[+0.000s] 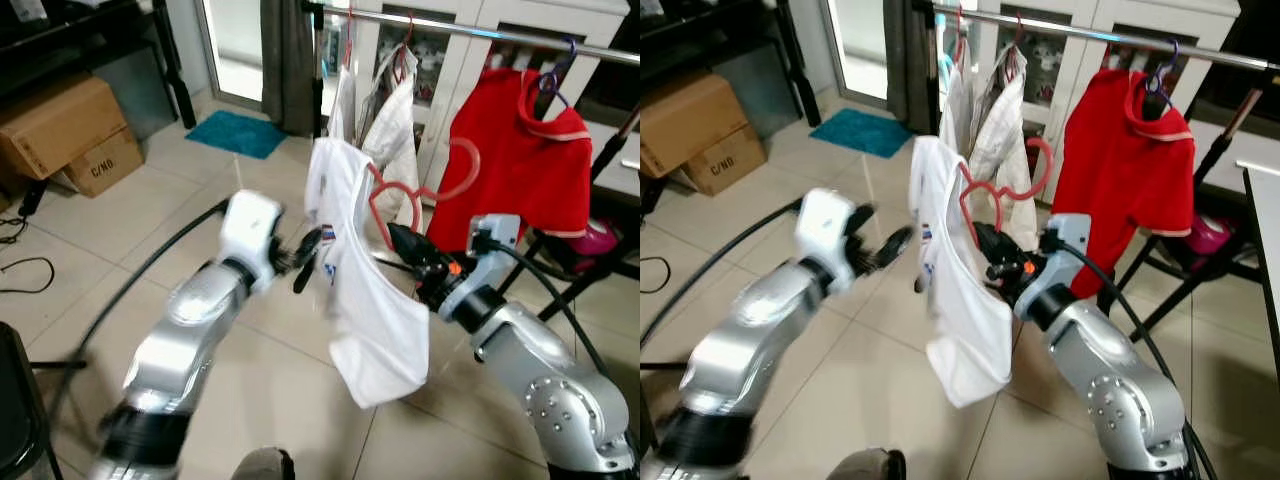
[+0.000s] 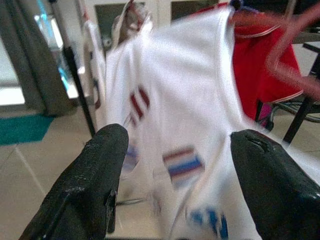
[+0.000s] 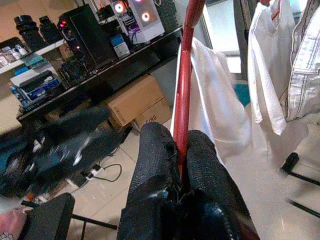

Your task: Hang hanger

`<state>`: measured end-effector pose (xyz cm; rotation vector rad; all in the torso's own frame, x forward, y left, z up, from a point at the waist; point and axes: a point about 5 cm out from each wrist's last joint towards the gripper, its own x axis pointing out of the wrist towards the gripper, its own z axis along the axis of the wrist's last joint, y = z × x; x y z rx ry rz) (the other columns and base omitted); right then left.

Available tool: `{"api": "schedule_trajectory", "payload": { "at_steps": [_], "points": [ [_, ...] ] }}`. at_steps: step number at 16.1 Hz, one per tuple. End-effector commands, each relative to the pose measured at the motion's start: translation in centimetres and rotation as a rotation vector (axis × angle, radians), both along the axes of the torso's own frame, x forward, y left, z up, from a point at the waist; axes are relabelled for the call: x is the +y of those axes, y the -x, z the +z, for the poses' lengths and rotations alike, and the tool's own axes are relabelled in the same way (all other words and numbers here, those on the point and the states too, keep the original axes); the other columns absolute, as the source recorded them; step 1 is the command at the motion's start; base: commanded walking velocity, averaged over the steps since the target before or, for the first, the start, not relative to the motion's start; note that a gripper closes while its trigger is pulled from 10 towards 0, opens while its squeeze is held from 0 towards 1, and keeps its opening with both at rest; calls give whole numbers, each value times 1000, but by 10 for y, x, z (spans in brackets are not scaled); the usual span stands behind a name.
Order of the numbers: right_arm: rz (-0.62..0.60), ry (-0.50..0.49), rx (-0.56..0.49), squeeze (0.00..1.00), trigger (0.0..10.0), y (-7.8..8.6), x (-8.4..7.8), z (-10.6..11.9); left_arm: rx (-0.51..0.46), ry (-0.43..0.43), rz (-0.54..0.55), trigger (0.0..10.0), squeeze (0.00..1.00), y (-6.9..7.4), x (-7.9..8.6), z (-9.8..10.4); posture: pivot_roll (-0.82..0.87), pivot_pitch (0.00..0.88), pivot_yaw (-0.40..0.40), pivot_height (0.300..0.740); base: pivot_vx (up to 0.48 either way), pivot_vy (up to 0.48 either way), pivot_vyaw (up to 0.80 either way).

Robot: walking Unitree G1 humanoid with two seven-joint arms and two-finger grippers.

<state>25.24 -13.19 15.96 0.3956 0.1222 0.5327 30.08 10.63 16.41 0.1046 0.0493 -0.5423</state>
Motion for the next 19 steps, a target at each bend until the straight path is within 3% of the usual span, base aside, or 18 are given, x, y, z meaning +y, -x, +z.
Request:
{"api": "schedule_trajectory", "payload": {
  "at_steps": [1, 5, 6, 7, 11, 19],
  "points": [
    [9, 11, -62, 0, 10000, 0, 1, 11, -15, -5, -12, 10000, 0, -5, -5, 3, 37, 20, 17, 740, 0, 0, 0],
    [27, 36, -49, 0, 10000, 4, 1, 7, -69, -9, -99, 10000, 0, -15, -20, 12, 33, 30, 12, 740, 0, 0, 0],
    [38, 33, -48, 0, 10000, 5, 2, 7, -68, -12, -85, 6353, 0, -19, -19, 11, 32, 31, 12, 740, 0, 0, 0],
    [44, 28, -49, 0, 10000, 5, 3, 7, -76, -9, -81, 0, 0, -21, -19, 12, 32, 33, 10, 740, 0, 0, 0],
    [102, -9, -45, 0, 10000, 12, 6, 8, -62, -33, -116, 0, 0, -26, -28, 6, 31, 33, 9, 740, 0, 0, 0],
    [132, -62, -62, 0, 10000, 17, 5, 14, -56, -54, -134, 0, 0, -35, -30, -1, 13, 14, 13, 740, 0, 0, 0]
  ]
}}
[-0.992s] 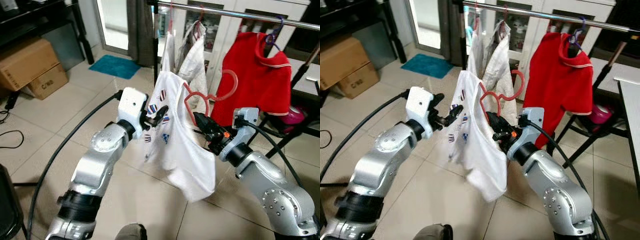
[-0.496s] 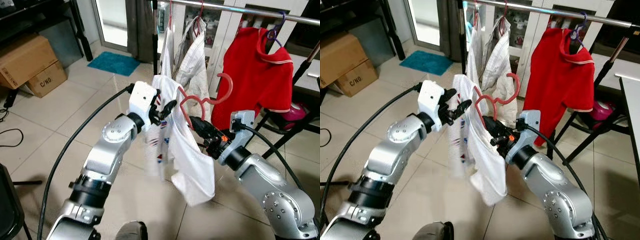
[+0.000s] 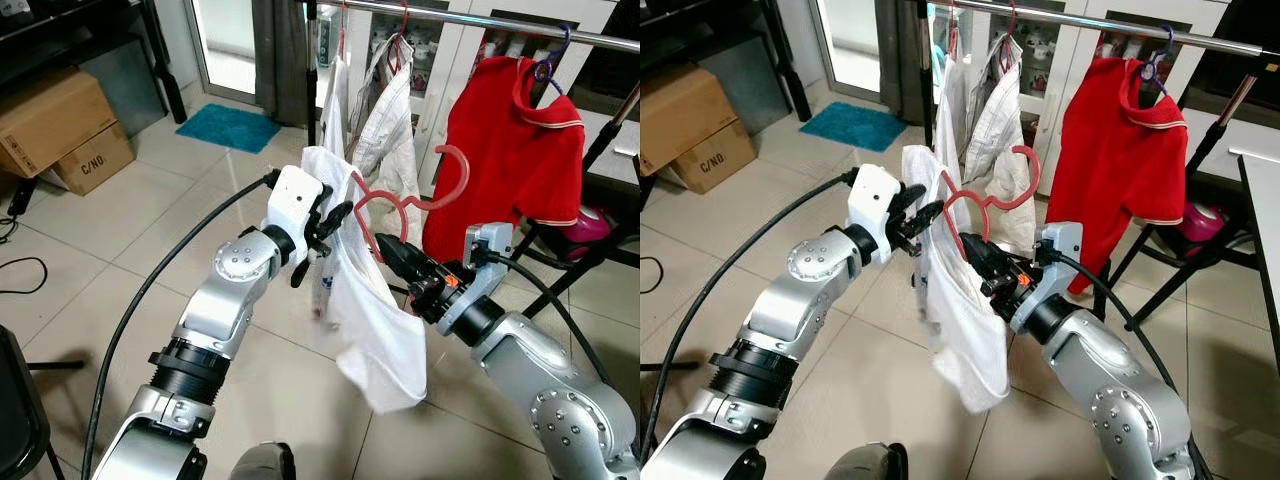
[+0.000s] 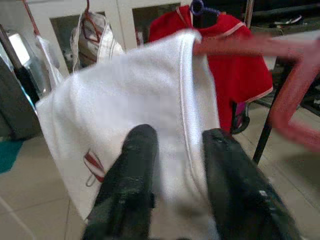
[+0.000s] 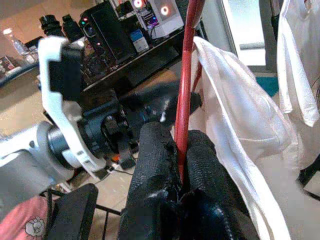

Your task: Hang hanger

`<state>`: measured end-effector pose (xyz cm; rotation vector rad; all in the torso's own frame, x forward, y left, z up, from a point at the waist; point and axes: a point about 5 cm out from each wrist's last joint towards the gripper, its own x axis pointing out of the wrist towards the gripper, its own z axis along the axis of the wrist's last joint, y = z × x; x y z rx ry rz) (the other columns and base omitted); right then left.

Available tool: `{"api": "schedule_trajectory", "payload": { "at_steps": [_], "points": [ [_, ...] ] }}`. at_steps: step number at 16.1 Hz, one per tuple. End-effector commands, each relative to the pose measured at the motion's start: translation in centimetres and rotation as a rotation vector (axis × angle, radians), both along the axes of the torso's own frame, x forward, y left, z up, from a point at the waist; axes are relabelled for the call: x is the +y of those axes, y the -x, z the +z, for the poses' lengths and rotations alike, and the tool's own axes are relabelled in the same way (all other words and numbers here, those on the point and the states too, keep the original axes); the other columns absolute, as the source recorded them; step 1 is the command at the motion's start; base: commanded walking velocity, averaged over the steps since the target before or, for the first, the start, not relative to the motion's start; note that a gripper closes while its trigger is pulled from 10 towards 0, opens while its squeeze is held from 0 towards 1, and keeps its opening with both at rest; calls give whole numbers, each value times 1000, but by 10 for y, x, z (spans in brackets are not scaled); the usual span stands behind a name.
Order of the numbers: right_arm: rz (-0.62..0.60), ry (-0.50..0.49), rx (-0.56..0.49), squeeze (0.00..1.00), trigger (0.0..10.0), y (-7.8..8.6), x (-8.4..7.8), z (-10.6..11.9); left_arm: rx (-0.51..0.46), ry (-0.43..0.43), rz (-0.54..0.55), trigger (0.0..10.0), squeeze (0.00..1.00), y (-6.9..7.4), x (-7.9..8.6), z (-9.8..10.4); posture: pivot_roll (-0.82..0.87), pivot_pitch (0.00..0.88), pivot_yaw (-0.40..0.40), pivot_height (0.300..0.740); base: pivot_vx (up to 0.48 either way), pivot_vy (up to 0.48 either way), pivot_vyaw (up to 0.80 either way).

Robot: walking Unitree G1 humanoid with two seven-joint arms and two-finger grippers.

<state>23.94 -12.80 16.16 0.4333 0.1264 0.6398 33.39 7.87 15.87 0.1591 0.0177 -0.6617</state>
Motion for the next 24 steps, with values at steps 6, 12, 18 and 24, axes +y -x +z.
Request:
{"api": "schedule_trajectory", "payload": {
  "at_steps": [6, 12, 18, 24],
  "points": [
    [41, 17, -12, 0, 10000, 4, 5, 6, -42, 1, -26, 0, 0, -2, -4, 6, 18, 2, 5, 740, 0, 0, 0],
    [63, 8, -2, 0, 10000, 5, 6, 6, -49, 3, -31, 0, 0, -2, -3, 6, 25, 14, -3, 740, 0, 0, 0],
    [16, 41, -11, 0, 10000, 0, 7, 4, -41, 46, -22, 0, 0, 0, 1, 7, 30, 24, -9, 740, 0, 0, 0],
    [8, 40, -16, 0, 10000, -1, 6, 4, -35, 65, -14, 0, 0, 0, 2, 6, 30, 23, -8, 740, 0, 0, 0]
  ]
}}
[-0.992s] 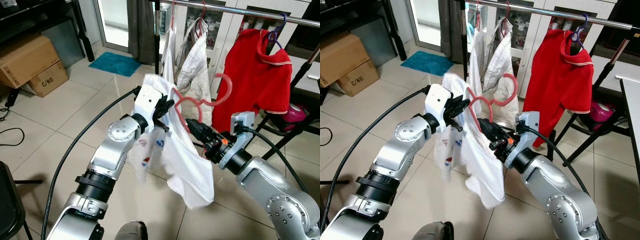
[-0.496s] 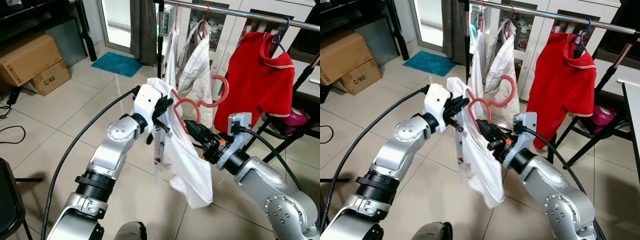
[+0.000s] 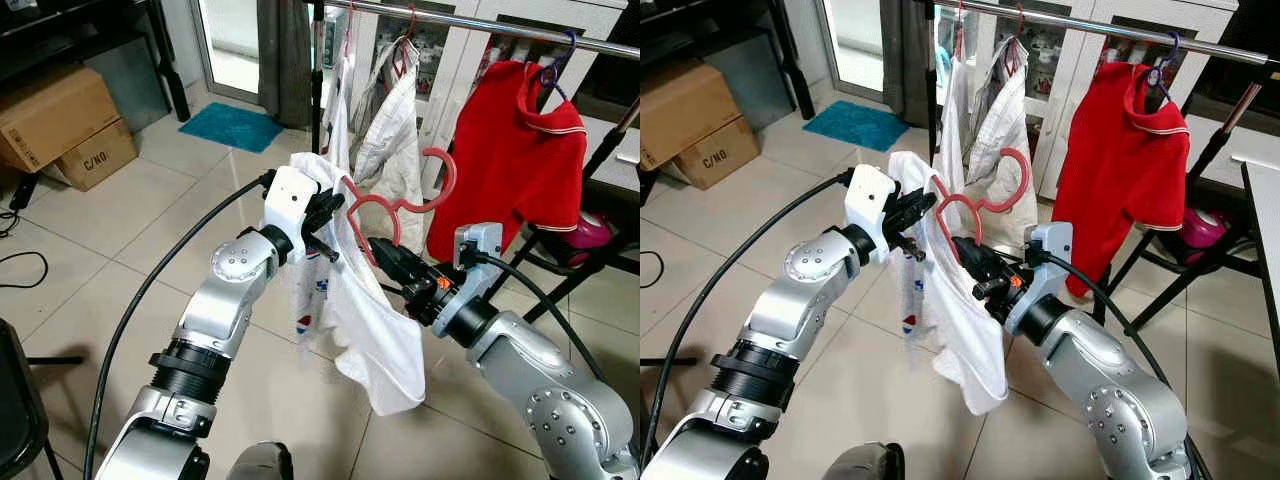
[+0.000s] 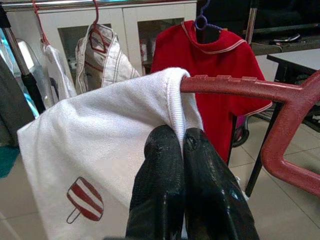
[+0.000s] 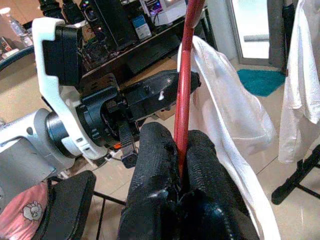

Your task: Hang hanger

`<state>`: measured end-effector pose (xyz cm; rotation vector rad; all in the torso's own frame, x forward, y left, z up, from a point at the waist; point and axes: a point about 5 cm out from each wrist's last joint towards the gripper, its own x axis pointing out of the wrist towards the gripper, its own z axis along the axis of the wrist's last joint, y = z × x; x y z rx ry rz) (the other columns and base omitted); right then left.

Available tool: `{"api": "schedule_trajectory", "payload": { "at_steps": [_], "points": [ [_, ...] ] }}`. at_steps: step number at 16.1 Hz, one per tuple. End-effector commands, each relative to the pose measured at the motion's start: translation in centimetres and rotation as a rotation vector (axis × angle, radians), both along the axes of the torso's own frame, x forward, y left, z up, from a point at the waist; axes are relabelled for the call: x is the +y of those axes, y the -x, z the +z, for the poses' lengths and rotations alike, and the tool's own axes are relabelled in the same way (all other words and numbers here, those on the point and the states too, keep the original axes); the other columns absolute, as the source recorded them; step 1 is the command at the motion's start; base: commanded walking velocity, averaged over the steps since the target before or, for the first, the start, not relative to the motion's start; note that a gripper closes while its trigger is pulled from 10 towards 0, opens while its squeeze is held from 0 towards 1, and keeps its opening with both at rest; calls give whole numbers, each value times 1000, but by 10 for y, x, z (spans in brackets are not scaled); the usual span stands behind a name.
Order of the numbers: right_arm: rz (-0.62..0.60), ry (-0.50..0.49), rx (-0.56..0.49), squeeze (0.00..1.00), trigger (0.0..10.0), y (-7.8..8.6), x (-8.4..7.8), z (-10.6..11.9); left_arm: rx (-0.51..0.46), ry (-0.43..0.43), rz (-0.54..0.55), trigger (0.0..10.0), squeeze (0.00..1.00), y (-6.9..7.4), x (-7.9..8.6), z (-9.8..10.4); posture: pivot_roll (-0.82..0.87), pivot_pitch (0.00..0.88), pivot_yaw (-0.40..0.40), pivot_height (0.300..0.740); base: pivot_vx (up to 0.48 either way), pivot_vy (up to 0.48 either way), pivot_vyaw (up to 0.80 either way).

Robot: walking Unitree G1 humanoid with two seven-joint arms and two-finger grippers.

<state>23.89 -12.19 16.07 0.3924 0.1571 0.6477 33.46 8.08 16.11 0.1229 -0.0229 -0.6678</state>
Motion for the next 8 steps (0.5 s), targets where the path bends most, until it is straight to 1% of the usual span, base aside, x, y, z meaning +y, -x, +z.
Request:
{"api": "schedule_trajectory", "payload": {
  "at_steps": [1, 8],
  "points": [
    [-6, -6, -29, 0, 10000, -1, 0, 5, -10, 18, -5, 0, 0, 1, 0, 4, 30, 23, -8, 740, 0, 0, 0],
    [-6, -6, -29, 0, 10000, -1, 0, 5, -10, 18, -5, 0, 0, 1, 0, 4, 30, 23, -8, 740, 0, 0, 0]
  ]
}}
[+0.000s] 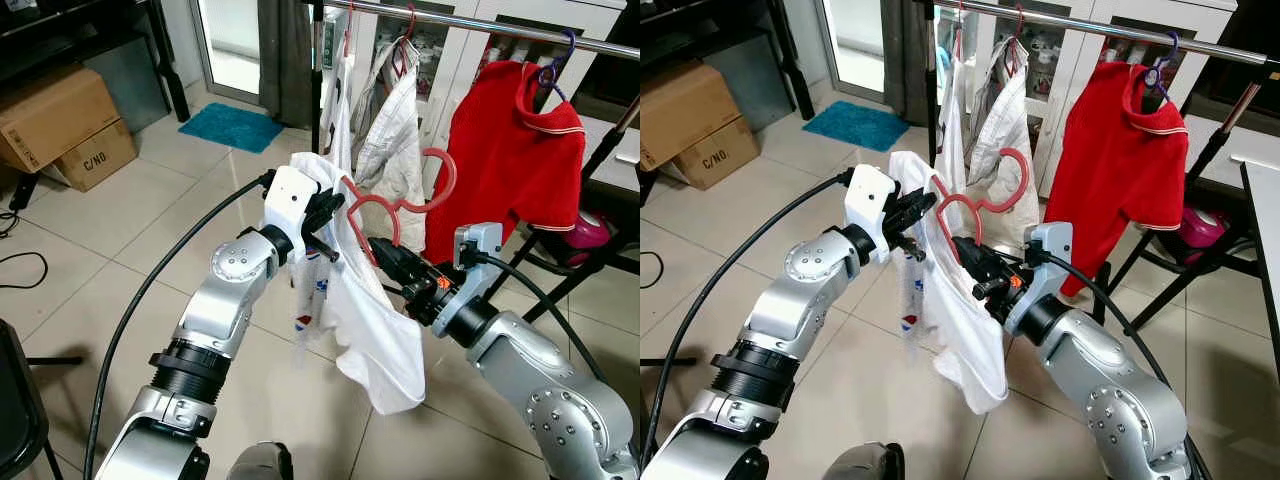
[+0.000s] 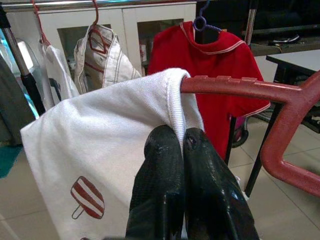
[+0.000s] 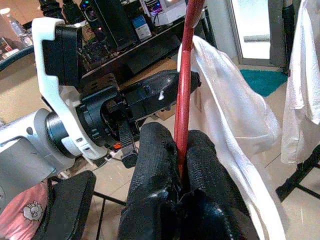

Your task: Hang hanger

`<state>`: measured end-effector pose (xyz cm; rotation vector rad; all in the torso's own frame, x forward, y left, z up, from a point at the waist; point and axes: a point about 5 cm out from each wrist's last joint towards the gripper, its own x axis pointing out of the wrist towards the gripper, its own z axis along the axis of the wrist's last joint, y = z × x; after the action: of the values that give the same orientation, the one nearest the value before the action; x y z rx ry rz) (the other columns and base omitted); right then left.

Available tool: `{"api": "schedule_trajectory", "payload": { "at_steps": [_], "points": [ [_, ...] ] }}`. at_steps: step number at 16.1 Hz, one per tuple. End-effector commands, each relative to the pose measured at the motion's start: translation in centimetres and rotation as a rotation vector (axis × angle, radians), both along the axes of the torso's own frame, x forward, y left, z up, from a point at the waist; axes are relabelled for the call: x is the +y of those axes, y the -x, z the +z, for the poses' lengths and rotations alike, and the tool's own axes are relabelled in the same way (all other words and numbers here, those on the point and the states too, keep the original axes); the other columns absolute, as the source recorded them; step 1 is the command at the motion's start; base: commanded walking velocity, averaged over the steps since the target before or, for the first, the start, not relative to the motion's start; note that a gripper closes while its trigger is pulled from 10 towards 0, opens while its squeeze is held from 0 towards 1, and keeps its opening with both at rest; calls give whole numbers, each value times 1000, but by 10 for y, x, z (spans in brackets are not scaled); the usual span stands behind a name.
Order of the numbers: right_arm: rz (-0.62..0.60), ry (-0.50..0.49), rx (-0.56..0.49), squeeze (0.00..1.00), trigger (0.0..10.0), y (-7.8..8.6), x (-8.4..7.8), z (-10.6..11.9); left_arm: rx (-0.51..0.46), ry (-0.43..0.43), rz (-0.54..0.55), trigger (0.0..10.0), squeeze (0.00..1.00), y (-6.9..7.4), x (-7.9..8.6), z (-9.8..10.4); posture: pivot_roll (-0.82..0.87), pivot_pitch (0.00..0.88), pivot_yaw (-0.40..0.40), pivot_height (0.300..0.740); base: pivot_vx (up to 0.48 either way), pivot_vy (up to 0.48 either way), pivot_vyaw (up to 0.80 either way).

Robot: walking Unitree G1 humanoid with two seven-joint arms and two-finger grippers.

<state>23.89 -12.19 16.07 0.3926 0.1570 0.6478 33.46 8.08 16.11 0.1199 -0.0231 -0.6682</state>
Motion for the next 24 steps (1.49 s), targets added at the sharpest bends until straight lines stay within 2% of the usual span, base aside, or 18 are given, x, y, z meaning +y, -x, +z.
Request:
{"api": "schedule_trajectory", "payload": {
  "at_steps": [1, 4, 6, 12, 16, 17, 20, 21, 24],
  "points": [
    [-6, -6, -29, 0, 10000, -1, 0, 5, -10, 15, -5, 0, 0, 1, 0, 4, 30, 23, -8, 740, 0, 0, 0],
    [-6, -6, -29, 0, 10000, -1, 0, 5, -10, 15, -5, 0, 0, 1, 0, 4, 30, 23, -8, 740, 0, 0, 0],
    [-194, 91, 49, 0, 10000, -17, -19, -8, -17, 15, 33, 0, 0, 7, 1, 1, 26, 26, -8, 740, 0, 0, 0],
    [-197, 94, 52, 0, 10000, -16, -18, -8, -12, 11, 22, 0, 0, 8, -1, 1, 25, 26, -3, 740, 0, 0, 0],
    [-389, 187, 121, 0, 10000, -26, -39, -21, -5, 27, 21, 0, 0, 11, 0, 1, 29, 26, -5, 740, 0, 0, 0],
    [-398, 185, 118, 0, 10000, -26, -40, -21, -2, 21, 25, 0, 0, 11, 1, 0, 30, 27, -6, 740, 0, 0, 0],
    [-349, 161, 70, 0, 10000, -27, -32, -10, 9, -25, 107, 0, 0, 6, 9, -6, 27, 27, -5, 740, 0, 0, 0],
    [-264, 206, 68, 0, 10000, -23, -25, -11, 23, -60, 177, 0, 0, 1, 16, -9, 27, 26, -4, 740, 0, 0, 0],
    [-111, 289, 68, 0, 10000, -12, -17, -11, 18, -116, 247, 0, 0, -5, 23, -13, 18, 24, 2, 740, 0, 0, 0]
  ]
}}
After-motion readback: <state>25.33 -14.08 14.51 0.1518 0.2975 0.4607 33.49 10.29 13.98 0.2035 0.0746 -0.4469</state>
